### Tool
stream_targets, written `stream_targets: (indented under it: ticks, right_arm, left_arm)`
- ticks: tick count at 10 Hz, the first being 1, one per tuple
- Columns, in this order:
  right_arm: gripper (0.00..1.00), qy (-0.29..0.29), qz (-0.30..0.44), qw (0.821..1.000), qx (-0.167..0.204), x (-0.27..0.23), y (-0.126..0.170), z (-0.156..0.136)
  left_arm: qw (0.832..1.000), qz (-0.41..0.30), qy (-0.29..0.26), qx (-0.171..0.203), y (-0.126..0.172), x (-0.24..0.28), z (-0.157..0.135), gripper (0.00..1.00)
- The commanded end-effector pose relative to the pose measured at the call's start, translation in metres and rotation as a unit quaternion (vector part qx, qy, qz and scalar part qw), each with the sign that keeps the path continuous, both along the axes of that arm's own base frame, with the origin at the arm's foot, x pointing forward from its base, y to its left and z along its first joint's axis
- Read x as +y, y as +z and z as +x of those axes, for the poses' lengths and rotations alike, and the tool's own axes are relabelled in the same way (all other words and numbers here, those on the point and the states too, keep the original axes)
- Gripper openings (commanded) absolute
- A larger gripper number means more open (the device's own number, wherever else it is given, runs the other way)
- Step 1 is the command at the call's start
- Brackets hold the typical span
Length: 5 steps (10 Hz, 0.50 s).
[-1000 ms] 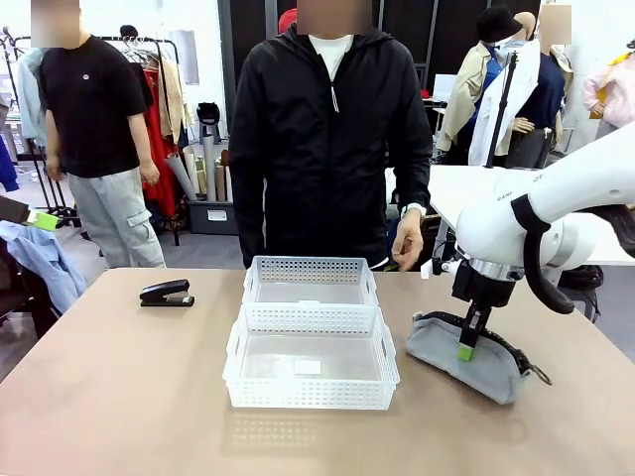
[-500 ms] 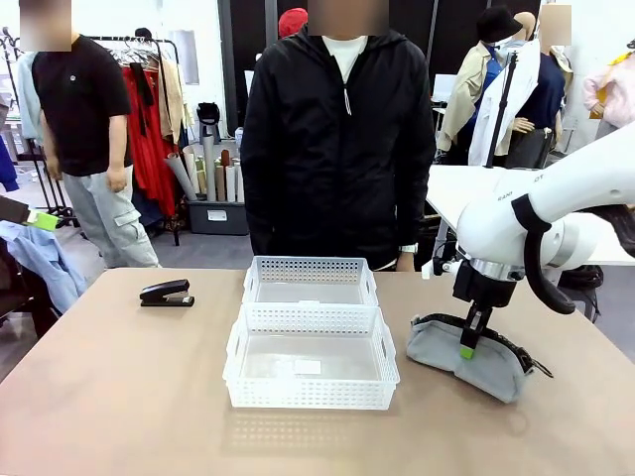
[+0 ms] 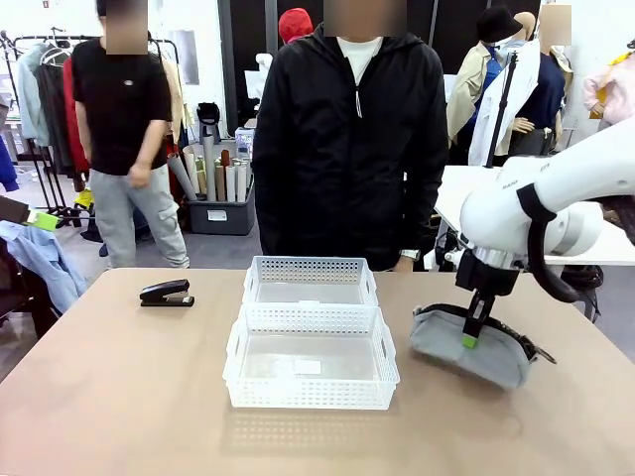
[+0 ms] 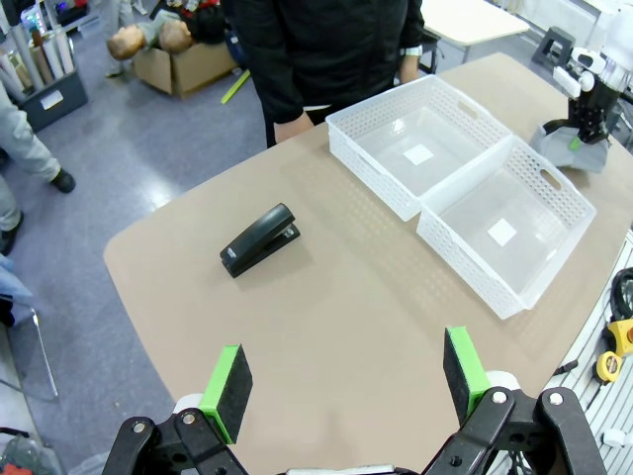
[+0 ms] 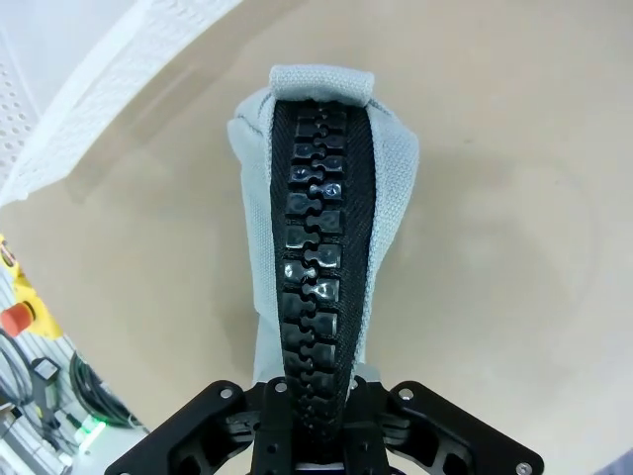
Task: Distribute items into two baskets.
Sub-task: Pick up the Pencil pouch that the person points to.
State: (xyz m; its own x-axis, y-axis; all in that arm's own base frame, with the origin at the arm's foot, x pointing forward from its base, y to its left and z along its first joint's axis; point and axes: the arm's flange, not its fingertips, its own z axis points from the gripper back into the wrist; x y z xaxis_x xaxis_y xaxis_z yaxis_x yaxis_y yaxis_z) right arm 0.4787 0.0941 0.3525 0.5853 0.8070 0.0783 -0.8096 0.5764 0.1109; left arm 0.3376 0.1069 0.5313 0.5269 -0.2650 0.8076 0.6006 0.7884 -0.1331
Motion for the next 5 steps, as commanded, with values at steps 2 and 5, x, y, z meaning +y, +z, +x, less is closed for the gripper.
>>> stream_targets:
  ticks: [2, 5]
  right_arm:
    - [0.00, 0.014, -0.028, 0.999, -0.017, -0.008, 0.059, -0.002]
    - [0.00, 0.030, -0.041, 0.997, -0.050, -0.001, 0.127, -0.012]
  left_arm:
    - [1.000, -0.005, -0.005, -0.004, 0.000, 0.000, 0.001, 1.00]
    - [1.000, -0.005, -0.005, -0.004, 0.000, 0.000, 0.001, 1.00]
